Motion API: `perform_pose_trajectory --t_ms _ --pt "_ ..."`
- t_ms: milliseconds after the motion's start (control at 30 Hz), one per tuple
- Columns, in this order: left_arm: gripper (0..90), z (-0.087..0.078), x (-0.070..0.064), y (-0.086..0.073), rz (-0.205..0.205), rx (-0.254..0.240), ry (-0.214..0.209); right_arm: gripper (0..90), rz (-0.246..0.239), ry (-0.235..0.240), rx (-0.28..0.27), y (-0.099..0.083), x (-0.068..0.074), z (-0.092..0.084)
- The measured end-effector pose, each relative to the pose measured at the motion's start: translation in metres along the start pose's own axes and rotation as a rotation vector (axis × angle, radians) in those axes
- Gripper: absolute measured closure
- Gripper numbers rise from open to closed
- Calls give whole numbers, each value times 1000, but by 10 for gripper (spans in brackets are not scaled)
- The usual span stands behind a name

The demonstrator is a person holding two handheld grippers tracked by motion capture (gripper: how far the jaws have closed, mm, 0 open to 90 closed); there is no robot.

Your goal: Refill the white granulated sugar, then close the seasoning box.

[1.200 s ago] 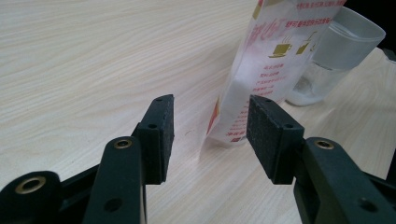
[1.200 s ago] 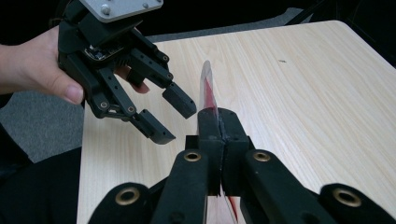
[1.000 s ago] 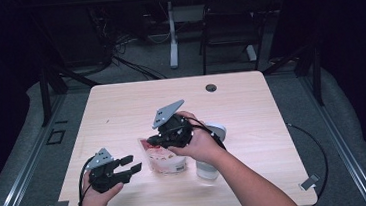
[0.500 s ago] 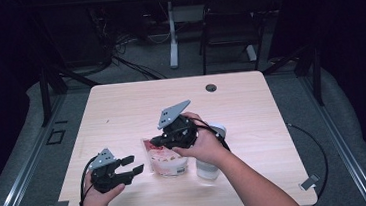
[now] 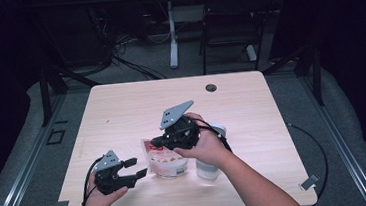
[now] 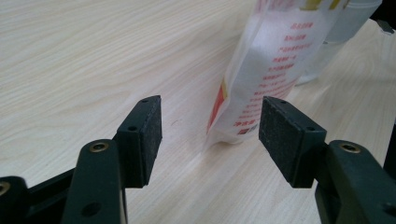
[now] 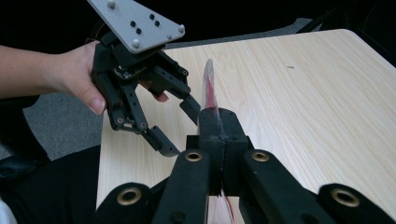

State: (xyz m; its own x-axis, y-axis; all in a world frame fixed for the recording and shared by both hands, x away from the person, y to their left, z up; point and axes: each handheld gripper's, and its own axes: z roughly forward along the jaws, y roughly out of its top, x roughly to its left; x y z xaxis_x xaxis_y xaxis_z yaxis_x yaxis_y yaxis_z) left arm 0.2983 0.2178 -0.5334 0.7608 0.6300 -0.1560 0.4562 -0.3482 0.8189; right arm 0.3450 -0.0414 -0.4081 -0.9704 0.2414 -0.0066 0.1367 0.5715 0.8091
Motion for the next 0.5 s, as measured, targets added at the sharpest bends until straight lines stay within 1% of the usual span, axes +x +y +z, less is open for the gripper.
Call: perform_pose_trajectory --t_ms 67,167,200,267,367,400,467,500 --pt "385 2 -1 -1 9 8 -4 900 -1 0 1 0 0 -1" --pt "374 7 -2 -1 6 9 -11 900 0 4 2 0 0 -1" --pt "374 9 -2 -1 15 17 -11 900 -1 6 3 0 0 -1" --pt "368 13 -3 -1 21 18 -20 900 0 8 2 0 1 -1" --pt "362 17 -5 -1 48 21 -44 900 -3 10 -2 -1 1 -3" --pt "355 18 -6 -1 50 21 -46 900 -3 12 -2 -1 1 -3" --pt "353 22 -8 -1 54 29 -67 900 -2 14 -7 -2 0 -4" --pt "351 23 -8 0 71 33 -71 900 0 15 -6 -2 0 -5"
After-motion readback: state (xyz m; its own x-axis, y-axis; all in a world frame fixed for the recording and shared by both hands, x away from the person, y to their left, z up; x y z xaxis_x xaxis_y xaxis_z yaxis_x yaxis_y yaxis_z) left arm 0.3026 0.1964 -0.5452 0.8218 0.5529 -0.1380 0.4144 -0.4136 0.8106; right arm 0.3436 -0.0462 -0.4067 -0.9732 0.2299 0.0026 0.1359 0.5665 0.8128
